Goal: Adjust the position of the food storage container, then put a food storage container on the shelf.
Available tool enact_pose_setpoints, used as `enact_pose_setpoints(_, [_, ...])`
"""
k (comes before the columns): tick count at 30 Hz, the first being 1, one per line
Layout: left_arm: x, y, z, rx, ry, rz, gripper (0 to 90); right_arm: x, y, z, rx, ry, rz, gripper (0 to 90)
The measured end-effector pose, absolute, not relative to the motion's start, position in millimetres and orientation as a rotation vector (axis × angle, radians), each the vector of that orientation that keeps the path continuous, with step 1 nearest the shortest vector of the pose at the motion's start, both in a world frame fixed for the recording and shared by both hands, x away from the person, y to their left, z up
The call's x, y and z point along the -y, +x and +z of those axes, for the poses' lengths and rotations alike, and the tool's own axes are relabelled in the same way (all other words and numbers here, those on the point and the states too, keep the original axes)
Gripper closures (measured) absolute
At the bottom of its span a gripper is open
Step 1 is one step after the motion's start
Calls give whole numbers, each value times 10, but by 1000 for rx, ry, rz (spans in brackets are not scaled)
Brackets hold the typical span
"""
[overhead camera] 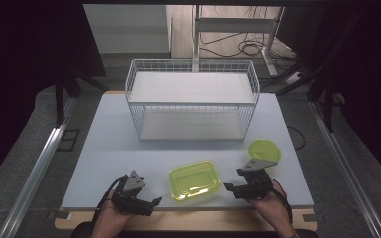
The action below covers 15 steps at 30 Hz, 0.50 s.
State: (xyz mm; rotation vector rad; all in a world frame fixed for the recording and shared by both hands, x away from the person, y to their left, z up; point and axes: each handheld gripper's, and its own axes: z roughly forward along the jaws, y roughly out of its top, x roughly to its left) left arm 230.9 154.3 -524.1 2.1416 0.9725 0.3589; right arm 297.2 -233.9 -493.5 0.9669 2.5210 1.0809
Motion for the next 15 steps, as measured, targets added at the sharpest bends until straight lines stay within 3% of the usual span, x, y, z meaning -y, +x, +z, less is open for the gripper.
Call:
enact_pose_setpoints(6, [-1534, 2318, -5263, -956, 2149, 383, 49, 2331, 2996, -4951, -2502, 1001, 1132, 140])
enact_pose_setpoints(15, [-1528, 2330, -5300, -937, 2161, 404, 39, 2288, 3013, -4965, -2511, 1027, 1168, 79])
